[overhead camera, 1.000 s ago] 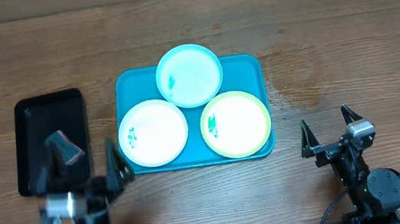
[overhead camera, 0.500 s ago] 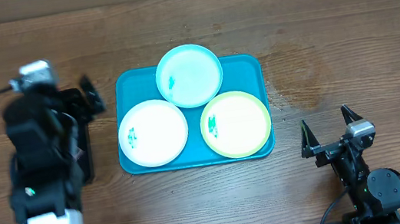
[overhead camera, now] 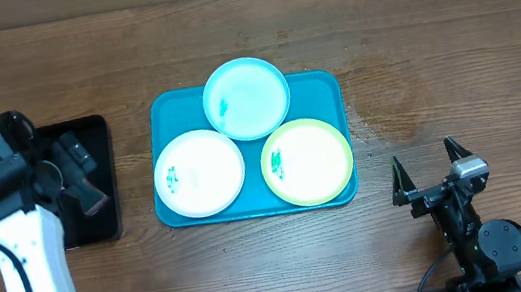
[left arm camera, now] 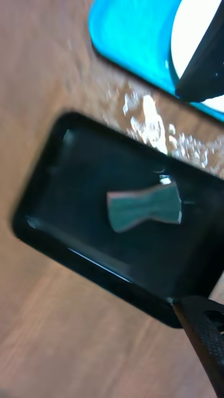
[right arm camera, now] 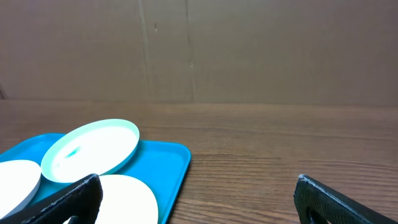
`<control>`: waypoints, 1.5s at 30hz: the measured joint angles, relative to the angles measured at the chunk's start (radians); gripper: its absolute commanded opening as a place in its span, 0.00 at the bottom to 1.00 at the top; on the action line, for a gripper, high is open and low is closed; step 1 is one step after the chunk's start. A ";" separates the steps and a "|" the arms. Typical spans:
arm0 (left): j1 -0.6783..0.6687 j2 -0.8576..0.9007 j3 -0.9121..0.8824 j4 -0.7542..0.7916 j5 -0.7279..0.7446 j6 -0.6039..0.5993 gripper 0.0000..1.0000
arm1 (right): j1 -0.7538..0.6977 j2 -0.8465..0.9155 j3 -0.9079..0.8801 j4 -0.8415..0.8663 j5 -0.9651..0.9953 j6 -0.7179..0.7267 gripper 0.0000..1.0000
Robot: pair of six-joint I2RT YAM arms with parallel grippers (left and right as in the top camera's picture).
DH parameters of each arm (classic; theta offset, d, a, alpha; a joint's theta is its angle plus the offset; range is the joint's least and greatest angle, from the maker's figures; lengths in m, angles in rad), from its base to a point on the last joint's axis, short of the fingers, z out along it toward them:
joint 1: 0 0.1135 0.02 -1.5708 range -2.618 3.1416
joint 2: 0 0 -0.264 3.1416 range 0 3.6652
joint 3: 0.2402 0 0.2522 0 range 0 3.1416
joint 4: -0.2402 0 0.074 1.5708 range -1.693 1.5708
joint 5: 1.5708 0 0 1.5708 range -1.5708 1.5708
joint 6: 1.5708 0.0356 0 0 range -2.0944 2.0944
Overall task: Clean dirty plates on tray and stack at the side
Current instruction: 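Lower the left gripper and grasp the pink-green sponge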
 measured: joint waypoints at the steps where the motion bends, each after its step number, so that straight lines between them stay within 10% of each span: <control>1: 0.014 0.021 0.000 -0.002 0.000 0.000 1.00 | 0.000 0.000 0.000 0.000 0.000 0.000 1.00; 26: 0.083 0.465 0.000 0.008 0.140 -0.003 1.00 | 0.000 0.000 0.000 0.000 0.000 0.000 1.00; 38: 0.083 0.519 0.000 0.014 0.144 -0.007 0.67 | 0.000 0.000 0.000 0.000 0.000 0.000 1.00; 45: 0.083 0.521 0.000 0.018 0.144 -0.007 0.66 | 0.000 0.000 0.000 0.000 0.000 0.000 1.00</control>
